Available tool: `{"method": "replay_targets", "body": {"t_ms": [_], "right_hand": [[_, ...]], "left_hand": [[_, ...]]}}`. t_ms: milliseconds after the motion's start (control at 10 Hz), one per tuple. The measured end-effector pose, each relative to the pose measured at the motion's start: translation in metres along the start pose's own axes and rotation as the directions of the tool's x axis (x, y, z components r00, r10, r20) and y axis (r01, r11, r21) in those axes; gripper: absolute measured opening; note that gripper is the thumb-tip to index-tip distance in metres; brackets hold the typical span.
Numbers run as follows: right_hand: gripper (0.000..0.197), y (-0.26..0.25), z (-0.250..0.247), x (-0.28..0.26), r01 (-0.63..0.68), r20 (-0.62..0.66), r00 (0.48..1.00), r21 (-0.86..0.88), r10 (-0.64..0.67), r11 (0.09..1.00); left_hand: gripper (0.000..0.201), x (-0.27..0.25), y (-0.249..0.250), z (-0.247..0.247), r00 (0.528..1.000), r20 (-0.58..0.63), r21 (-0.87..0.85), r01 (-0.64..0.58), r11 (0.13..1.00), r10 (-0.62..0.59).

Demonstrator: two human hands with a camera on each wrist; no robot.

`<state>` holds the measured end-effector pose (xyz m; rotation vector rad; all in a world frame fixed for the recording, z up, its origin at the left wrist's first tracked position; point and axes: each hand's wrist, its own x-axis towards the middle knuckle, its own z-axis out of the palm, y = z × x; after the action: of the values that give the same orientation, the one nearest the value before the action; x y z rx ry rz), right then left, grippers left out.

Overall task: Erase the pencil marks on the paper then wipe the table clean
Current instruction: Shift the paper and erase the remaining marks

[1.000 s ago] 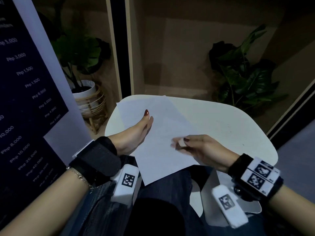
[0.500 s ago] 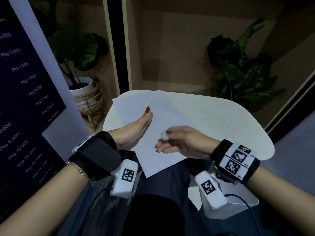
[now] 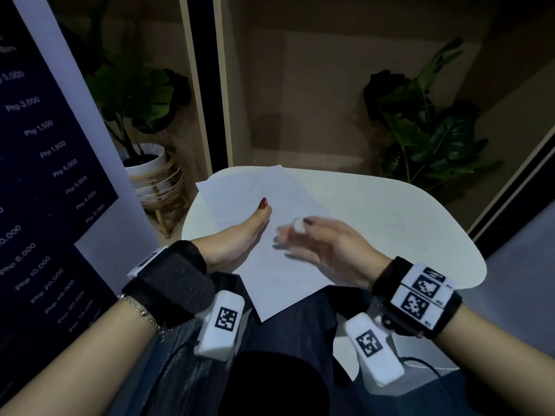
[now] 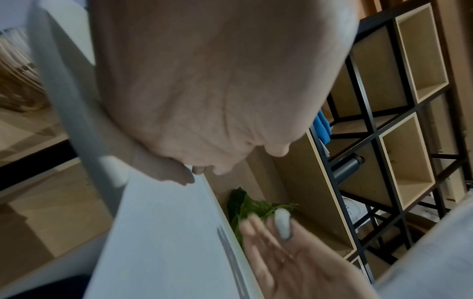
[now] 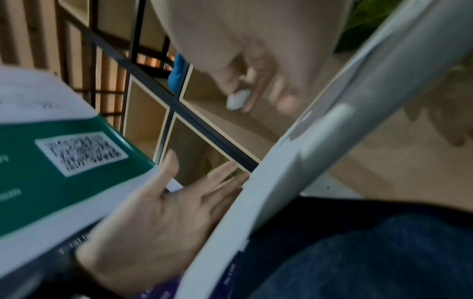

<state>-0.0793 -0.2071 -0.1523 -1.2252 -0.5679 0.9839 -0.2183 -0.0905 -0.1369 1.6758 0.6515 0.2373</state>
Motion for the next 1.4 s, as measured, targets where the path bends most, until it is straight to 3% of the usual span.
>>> {"method": "replay_targets", "body": {"t_ms": [100,200,300,400,500,700,800,900,1000,1100,1200,1300,1400], "right_hand": [[0.008,0.001,-0.002,0.003,0.078,-0.183,0.981,0.038,-0.070,0.996],[0.012,-0.005,-0.011,0.008,0.125,-0.193,0.976,0.110,-0.103,0.986],[0.018,0.000,-0.015,0.002,0.066,-0.116,0.992,0.085,-0.056,0.994],[0.030,0.003,-0.024,0.003,0.137,-0.170,0.977,0.055,-0.126,0.989],[0.025,0.005,-0.028,0.001,0.147,-0.173,0.976,0.074,-0.132,0.986],[0.031,0.001,-0.031,-0.001,0.125,-0.169,0.980,0.113,-0.105,0.986],[0.028,0.007,-0.029,-0.002,0.132,-0.203,0.974,0.119,-0.106,0.984],[0.036,0.010,-0.022,-0.002,0.156,-0.262,0.957,0.098,-0.125,0.983],[0.037,0.013,-0.014,-0.004,0.192,-0.369,0.920,0.126,-0.134,0.973],[0.014,0.018,-0.004,-0.005,0.197,-0.444,0.888,0.136,-0.118,0.971],[0.010,0.024,0.006,-0.009,0.190,-0.489,0.869,0.179,-0.080,0.965],[0.003,0.023,0.021,-0.026,0.068,-0.344,0.939,0.196,0.004,0.978],[0.021,0.005,0.027,-0.039,-0.070,-0.111,0.991,0.075,0.078,0.995]], "left_hand": [[0.058,-0.002,0.002,-0.002,1.000,0.005,-0.018,-0.008,1.000,0.008],[0.055,0.011,-0.012,-0.010,1.000,0.022,-0.022,0.006,1.000,-0.005],[0.071,0.015,-0.013,-0.025,0.988,0.152,-0.036,0.041,0.999,-0.035],[0.081,0.017,-0.004,-0.044,0.999,-0.023,0.305,0.051,0.951,-0.047],[0.070,0.013,-0.002,-0.059,0.950,-0.310,0.513,0.206,0.833,-0.044],[0.084,0.019,-0.011,-0.072,0.913,-0.378,0.430,0.319,0.845,-0.152],[0.090,0.019,-0.009,-0.066,0.935,-0.330,0.198,0.205,0.959,-0.132],[0.081,0.014,0.002,-0.053,0.925,-0.329,-0.378,0.058,0.924,-0.192],[0.081,0.012,0.009,-0.050,0.928,-0.343,-0.175,0.092,0.980,-0.148],[0.079,0.004,0.014,-0.046,0.960,-0.276,0.512,0.190,0.838,-0.049],[0.085,-0.004,0.014,-0.031,0.972,-0.108,0.771,0.213,0.601,-0.207],[0.088,-0.004,0.009,-0.024,0.959,-0.028,0.853,0.171,0.494,-0.283],[0.092,-0.001,0.004,-0.035,0.959,-0.011,0.889,0.139,0.436,-0.284]]}}
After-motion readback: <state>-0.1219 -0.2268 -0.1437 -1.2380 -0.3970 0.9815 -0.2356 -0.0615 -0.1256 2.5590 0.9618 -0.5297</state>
